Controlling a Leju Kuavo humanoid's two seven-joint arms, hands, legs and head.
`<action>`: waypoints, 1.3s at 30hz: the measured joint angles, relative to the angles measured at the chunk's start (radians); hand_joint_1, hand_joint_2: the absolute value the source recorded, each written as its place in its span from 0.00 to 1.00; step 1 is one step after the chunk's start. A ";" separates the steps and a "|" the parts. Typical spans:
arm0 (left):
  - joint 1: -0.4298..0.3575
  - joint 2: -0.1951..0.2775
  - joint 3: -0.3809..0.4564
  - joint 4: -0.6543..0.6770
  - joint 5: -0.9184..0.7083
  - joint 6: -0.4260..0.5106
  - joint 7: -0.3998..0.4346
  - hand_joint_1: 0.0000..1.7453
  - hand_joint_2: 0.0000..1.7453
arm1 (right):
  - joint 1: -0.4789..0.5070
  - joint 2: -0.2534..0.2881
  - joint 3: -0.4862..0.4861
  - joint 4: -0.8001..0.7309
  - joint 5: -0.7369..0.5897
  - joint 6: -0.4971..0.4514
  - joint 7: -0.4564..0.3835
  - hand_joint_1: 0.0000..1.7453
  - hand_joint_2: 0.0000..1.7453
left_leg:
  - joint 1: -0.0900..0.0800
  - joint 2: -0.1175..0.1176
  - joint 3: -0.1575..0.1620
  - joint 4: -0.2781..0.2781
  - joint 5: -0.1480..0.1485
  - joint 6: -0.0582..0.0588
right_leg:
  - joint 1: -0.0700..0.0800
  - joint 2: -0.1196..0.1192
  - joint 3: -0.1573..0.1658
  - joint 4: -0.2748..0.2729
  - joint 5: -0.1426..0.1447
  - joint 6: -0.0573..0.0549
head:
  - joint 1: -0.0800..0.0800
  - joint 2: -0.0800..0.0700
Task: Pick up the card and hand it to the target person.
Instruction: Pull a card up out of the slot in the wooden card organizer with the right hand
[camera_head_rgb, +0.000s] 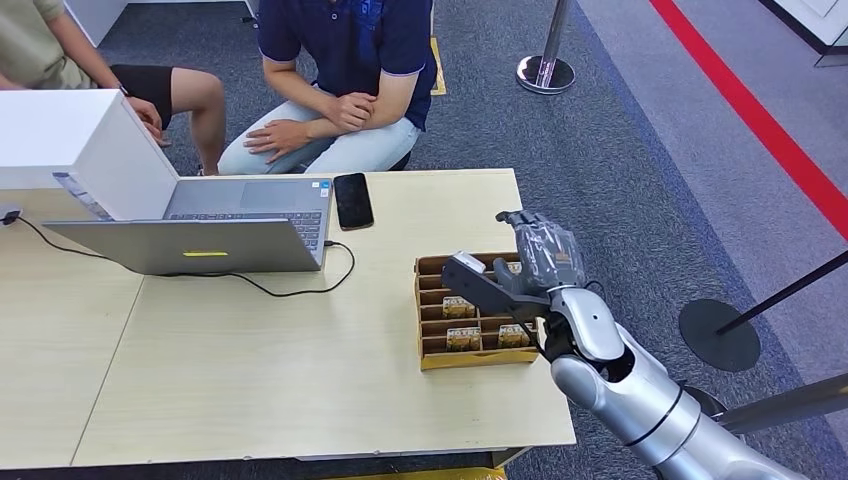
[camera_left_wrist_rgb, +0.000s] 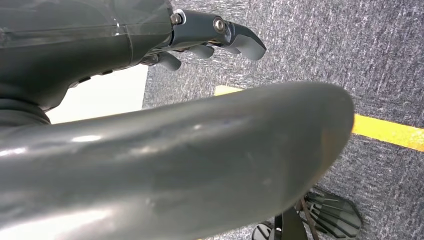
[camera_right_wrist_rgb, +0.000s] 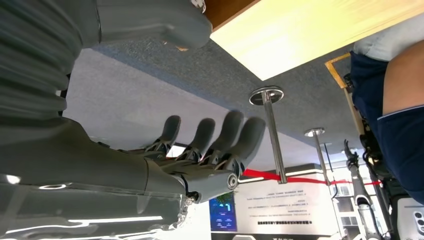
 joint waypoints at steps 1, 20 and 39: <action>0.000 0.000 0.001 0.000 0.001 0.000 -0.001 0.00 0.00 | 0.001 -0.001 0.000 0.000 0.000 0.000 0.000 0.49 1.00 | 0.000 0.000 0.000 0.000 0.000 0.000 | 0.000 0.000 0.000 0.000 0.000 0.000 | 0.000 0.000; 0.001 -0.001 0.003 -0.001 0.002 -0.003 0.001 0.00 0.00 | 0.007 0.007 -0.001 0.032 -0.008 0.002 -0.005 0.44 1.00 | 0.000 0.000 0.000 0.000 0.000 0.000 | 0.000 0.001 0.000 0.000 0.000 0.000 | 0.000 0.000; 0.001 -0.006 0.008 -0.002 0.007 -0.005 -0.005 0.00 0.00 | -0.017 0.029 0.005 0.105 -0.018 0.012 -0.019 0.45 1.00 | 0.000 0.001 0.001 0.000 0.000 0.000 | 0.000 0.001 0.000 -0.001 0.000 0.000 | 0.000 0.000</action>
